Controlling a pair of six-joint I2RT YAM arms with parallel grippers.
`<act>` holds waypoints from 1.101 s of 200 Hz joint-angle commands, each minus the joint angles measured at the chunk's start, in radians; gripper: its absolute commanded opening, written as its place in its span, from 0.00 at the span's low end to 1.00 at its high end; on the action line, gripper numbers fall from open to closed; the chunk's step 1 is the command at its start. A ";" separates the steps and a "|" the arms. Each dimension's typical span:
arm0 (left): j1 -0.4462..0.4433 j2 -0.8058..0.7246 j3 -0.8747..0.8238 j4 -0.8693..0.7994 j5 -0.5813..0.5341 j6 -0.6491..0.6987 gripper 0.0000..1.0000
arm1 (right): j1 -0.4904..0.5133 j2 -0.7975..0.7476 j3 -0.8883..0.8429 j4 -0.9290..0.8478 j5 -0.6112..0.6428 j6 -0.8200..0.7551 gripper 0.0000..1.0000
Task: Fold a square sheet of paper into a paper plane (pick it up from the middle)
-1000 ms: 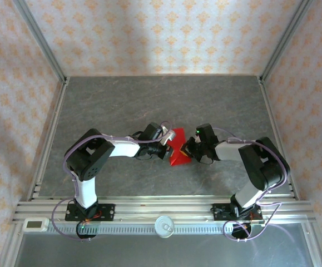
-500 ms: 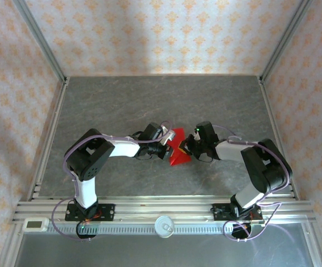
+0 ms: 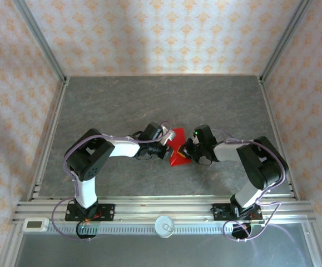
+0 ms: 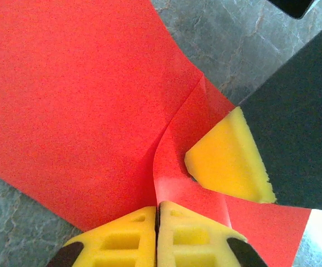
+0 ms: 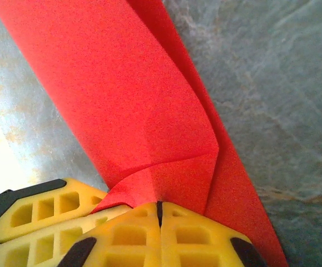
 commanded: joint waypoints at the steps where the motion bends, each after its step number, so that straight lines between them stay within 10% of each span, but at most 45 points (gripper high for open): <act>1: -0.008 0.014 -0.014 -0.147 -0.046 0.002 0.13 | 0.003 0.031 -0.036 -0.102 0.100 -0.025 0.00; 77: -0.007 -0.199 -0.021 -0.148 -0.172 -0.152 0.48 | 0.003 0.031 -0.043 -0.089 0.106 -0.015 0.00; 138: -0.008 -0.217 -0.042 -0.069 0.150 -0.271 0.12 | 0.004 0.031 -0.044 -0.083 0.107 -0.012 0.00; 220: -0.017 -0.095 -0.015 -0.013 0.287 -0.326 0.10 | 0.004 0.030 -0.045 -0.087 0.105 -0.018 0.00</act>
